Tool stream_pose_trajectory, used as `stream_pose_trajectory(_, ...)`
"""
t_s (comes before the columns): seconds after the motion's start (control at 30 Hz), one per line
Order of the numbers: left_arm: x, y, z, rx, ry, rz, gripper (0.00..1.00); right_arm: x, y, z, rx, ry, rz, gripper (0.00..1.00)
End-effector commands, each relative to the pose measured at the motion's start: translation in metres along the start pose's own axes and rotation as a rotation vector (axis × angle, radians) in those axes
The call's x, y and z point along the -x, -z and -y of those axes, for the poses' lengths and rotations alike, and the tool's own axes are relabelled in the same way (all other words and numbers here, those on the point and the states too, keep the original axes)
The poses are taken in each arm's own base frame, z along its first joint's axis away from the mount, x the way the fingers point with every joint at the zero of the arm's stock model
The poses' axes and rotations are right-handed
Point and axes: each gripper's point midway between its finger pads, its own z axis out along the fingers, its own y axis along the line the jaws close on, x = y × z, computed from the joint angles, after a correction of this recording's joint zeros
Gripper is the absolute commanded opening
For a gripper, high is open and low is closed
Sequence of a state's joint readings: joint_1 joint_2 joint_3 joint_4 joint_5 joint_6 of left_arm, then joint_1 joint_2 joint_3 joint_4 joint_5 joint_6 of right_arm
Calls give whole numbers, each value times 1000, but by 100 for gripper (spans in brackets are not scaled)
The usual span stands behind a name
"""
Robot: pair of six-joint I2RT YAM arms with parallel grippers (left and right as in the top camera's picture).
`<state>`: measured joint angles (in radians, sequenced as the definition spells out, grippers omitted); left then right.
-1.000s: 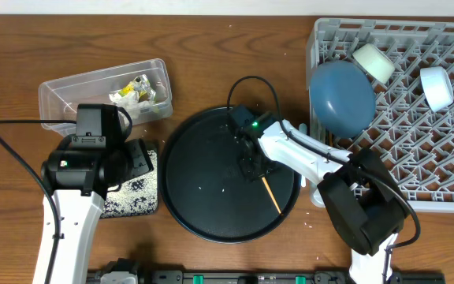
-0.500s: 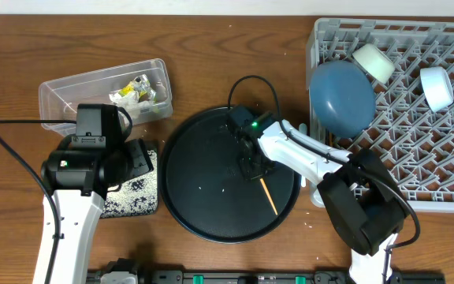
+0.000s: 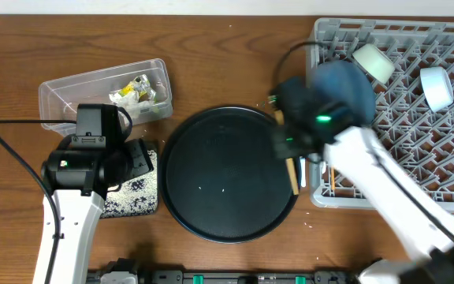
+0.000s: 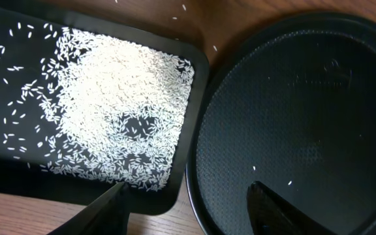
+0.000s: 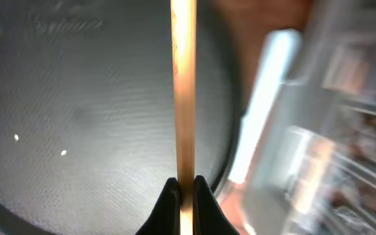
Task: Sort waste into correct bins and load items into the dishwasher rack
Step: 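Carry the chopstick into the rack and stand it upright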
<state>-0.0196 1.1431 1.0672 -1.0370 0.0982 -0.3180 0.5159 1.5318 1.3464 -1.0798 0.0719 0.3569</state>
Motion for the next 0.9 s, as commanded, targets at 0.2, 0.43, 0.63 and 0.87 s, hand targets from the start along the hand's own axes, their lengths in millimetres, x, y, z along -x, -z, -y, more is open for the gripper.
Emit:
stream_pose_trajectory(0.2, 5, 4, 0, -1, 14, 13, 59, 13, 48, 131, -253, -55, 105, 1)
stream_pose_trajectory(0.43, 4, 4, 0, 0, 14, 10, 59, 11, 46, 213, -349, -166, 88, 1)
stream_pose_trajectory(0.63, 4, 4, 0, 0, 14, 10, 59, 9, 34, 254, -392, -162, 57, 1)
stream_pose_trajectory(0.87, 4, 4, 0, 0, 15, 10, 59, 0, 0, 273, -384, -139, -52, 1)
